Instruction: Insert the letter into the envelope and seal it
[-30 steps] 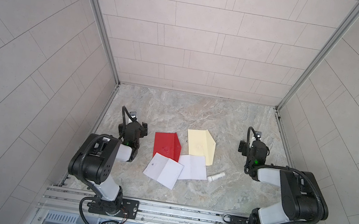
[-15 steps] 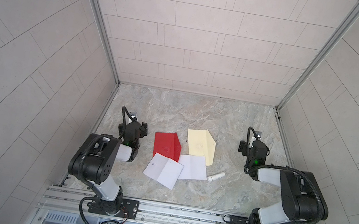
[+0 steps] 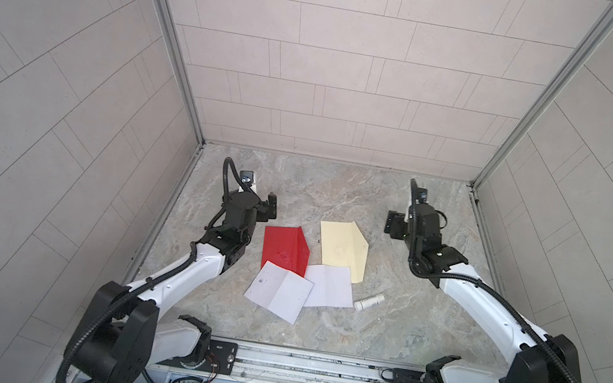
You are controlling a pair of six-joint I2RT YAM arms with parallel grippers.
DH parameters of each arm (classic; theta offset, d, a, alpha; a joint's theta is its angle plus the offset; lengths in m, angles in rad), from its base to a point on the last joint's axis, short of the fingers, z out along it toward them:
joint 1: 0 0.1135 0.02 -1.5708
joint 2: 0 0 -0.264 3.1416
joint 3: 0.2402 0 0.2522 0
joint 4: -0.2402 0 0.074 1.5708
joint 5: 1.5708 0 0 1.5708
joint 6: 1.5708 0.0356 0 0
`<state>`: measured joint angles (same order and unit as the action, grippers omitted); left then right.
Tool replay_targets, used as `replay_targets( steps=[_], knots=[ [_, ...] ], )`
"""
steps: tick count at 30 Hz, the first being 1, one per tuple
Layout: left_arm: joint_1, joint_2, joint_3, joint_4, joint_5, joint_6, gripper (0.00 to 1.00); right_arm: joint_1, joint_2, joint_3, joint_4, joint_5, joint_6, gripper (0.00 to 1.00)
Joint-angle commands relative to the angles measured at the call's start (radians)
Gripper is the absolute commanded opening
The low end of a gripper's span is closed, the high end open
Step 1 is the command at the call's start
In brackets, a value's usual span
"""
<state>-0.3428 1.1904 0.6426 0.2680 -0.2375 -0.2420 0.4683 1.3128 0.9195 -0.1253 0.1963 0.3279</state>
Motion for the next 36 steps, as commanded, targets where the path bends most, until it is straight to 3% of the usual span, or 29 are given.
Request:
replay_targets(
  steps=[1,6,12,22,28,36],
  knots=[
    [-0.065,-0.012,0.005,-0.269,0.157,-0.181,1.0,0.171,0.093,0.026,-0.241,-0.186,0.038,0.85],
    [-0.149,-0.021,0.013,-0.435,0.225,-0.234,1.0,0.326,0.233,0.113,-0.271,-0.293,0.033,0.86],
    [-0.268,-0.008,0.031,-0.554,0.198,-0.208,1.0,0.329,0.324,0.165,-0.311,-0.314,0.044,0.86],
    [-0.361,0.063,0.068,-0.735,0.284,-0.257,0.99,0.323,0.33,0.16,-0.333,-0.331,0.008,0.87],
    [-0.397,0.13,0.103,-0.84,0.345,-0.235,0.98,0.33,0.371,0.169,-0.329,-0.567,-0.049,0.86],
    [-0.401,0.092,0.091,-0.898,0.376,-0.263,0.96,0.332,0.504,0.255,-0.365,-0.741,-0.106,0.75]
  ],
)
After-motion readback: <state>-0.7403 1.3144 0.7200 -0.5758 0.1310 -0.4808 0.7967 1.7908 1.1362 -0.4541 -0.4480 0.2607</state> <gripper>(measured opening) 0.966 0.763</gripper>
